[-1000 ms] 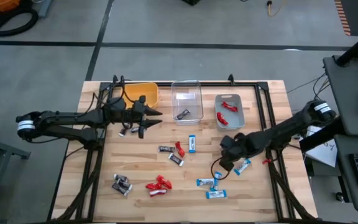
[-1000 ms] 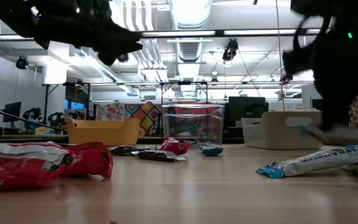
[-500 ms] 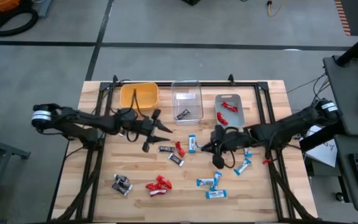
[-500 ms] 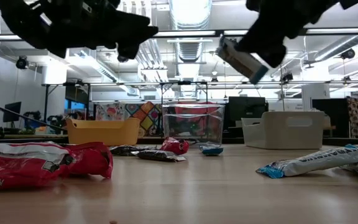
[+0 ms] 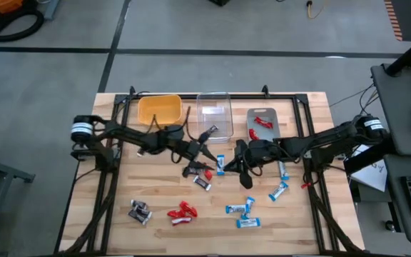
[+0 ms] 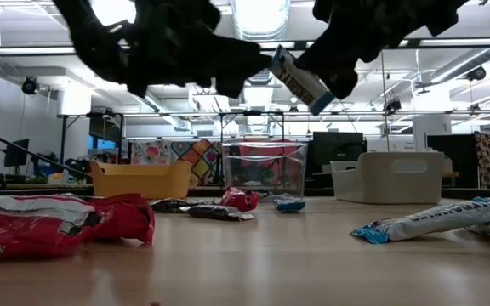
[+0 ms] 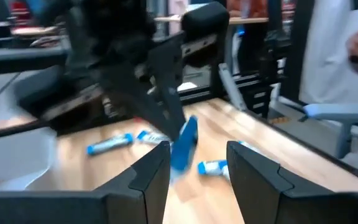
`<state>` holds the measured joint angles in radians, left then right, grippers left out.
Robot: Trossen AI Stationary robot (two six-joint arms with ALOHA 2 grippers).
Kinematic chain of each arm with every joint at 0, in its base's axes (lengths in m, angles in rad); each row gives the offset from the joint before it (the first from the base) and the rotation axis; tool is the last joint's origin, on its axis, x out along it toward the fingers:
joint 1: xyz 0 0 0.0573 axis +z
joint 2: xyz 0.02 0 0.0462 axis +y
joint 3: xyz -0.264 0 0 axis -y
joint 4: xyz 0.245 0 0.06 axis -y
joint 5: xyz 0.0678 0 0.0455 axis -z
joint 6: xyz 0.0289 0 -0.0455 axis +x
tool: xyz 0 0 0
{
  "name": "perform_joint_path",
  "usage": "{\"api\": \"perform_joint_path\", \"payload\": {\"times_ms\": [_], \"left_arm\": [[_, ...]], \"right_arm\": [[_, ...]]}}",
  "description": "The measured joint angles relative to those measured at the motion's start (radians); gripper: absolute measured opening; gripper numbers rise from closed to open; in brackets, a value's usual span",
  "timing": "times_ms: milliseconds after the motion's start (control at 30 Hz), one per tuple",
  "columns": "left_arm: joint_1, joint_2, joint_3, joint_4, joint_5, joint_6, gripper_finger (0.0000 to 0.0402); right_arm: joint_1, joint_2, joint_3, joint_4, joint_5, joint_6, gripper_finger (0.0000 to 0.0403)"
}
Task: Sort candy
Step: Put the white chocolate into the yellow bin, then put the white chocolate in the yellow bin
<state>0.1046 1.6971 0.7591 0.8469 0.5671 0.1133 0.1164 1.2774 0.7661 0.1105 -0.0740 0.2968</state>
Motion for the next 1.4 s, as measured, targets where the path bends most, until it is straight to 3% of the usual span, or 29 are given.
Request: {"api": "perform_joint_path", "payload": {"times_ms": [233, 533, 700, 933, 1100, 1400], "left_arm": [[0.000, 0.078, 0.072, 0.000, 0.041, -0.025, 0.0142], [0.000, 0.089, 0.079, -0.013, 0.046, -0.040, 0.0140], [0.000, 0.089, 0.079, -0.027, 0.046, -0.044, 0.0106], [0.001, 0.089, 0.078, -0.059, 0.046, -0.047, 0.0008], [0.002, 0.081, 0.078, -0.089, 0.085, -0.043, 0.0008], [0.002, -0.034, 0.024, -0.135, 0.087, 0.003, 0.0000]], "right_arm": [[-0.004, 0.001, -0.001, 0.007, -0.016, -0.016, 0.0009], [-0.004, 0.001, -0.001, 0.022, -0.014, -0.039, 0.0009], [-0.008, 0.000, -0.001, 0.034, -0.013, -0.049, 0.0009], [-0.008, 0.000, -0.001, -0.030, -0.012, -0.014, 0.0009], [-0.005, 0.028, -0.001, -0.162, -0.010, -0.109, 0.0009], [0.005, 0.186, -0.002, -0.151, 0.011, -0.195, 0.0026]]}}
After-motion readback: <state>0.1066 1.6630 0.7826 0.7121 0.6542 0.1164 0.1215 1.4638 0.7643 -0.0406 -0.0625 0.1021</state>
